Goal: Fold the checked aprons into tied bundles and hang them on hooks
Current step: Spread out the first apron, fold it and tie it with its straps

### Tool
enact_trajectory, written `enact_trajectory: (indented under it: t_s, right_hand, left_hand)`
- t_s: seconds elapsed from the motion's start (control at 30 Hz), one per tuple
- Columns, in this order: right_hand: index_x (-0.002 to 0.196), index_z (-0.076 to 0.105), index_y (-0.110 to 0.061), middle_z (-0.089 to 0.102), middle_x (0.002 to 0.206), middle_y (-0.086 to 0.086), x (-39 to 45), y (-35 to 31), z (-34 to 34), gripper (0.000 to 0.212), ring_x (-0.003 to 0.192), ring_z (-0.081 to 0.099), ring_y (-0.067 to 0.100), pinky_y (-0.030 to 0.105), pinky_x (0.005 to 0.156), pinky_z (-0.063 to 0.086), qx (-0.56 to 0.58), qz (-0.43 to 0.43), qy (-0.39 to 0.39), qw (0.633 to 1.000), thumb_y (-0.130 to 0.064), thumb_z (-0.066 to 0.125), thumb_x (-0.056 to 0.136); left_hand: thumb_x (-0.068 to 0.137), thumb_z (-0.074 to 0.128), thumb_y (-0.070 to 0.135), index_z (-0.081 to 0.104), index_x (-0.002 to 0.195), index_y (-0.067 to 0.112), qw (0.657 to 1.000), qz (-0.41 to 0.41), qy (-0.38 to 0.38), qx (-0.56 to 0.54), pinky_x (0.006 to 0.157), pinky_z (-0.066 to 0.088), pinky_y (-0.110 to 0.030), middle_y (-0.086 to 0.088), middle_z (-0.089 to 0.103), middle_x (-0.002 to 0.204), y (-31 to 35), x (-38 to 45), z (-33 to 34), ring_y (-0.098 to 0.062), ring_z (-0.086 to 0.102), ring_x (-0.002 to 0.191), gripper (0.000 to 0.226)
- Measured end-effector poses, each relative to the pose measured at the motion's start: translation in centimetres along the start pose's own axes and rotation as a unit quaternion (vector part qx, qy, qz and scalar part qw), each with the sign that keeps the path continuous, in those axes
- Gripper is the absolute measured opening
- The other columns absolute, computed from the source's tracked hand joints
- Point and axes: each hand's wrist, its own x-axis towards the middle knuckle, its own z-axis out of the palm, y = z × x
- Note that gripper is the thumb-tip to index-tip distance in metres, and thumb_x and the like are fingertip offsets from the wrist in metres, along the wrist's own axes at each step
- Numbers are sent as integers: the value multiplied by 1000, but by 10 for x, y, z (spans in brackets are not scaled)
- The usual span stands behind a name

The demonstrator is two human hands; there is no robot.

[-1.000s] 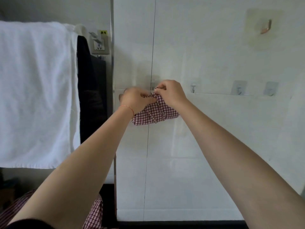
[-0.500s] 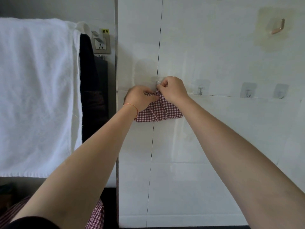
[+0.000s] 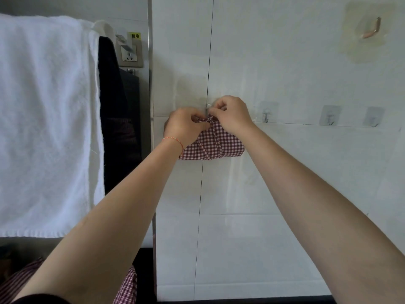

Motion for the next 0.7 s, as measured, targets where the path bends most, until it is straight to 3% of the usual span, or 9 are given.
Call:
enact_trajectory:
  t_s: [0.1,0.23,0.33,0.53,0.7]
  right_hand:
    - [94,71,-4,69,93,5,1,0,4,18,82,59,14,23,72,42,-19,11,-10,1000,-22,69,93]
    - [90,72,-7,64,84,-6,3,-3,6,14,82,58,8,15,64,40,-29,12,-18,999,-21,70,91]
    - [90,70,-11,65,88,-4,7,-7,10,9,81,59,12,24,72,48,-51,5,-13,999,-20,71,88]
    - [98,63,-9,68,90,5,-11,-1,18,9,82,62,26,35,67,50,-145,-94,15,985,-10,59,90]
    - [107,69,-11,69,96,1,-16,9,23,18,86,63,19,34,79,53,-68,-46,27,996,-15,67,90]
  left_hand:
    - [86,73,35,74,106,30,1000,-9,-15,12,95,52,-39,7,71,106,-2,-1,2,-16,64,99,21]
    - [88,71,37,74,106,32,999,-10,-17,30,95,52,-38,7,72,107,-2,-1,2,-16,64,99,19]
    - [87,71,36,74,103,32,999,-17,-20,33,94,52,-38,7,72,105,-2,-1,2,-16,64,98,16]
    - [88,69,30,70,108,29,999,-8,-15,40,88,53,-35,6,71,103,-1,-4,4,-16,64,95,21]
    - [87,69,31,71,104,28,997,-5,3,71,82,52,-33,6,69,98,-1,-7,7,-18,63,91,17]
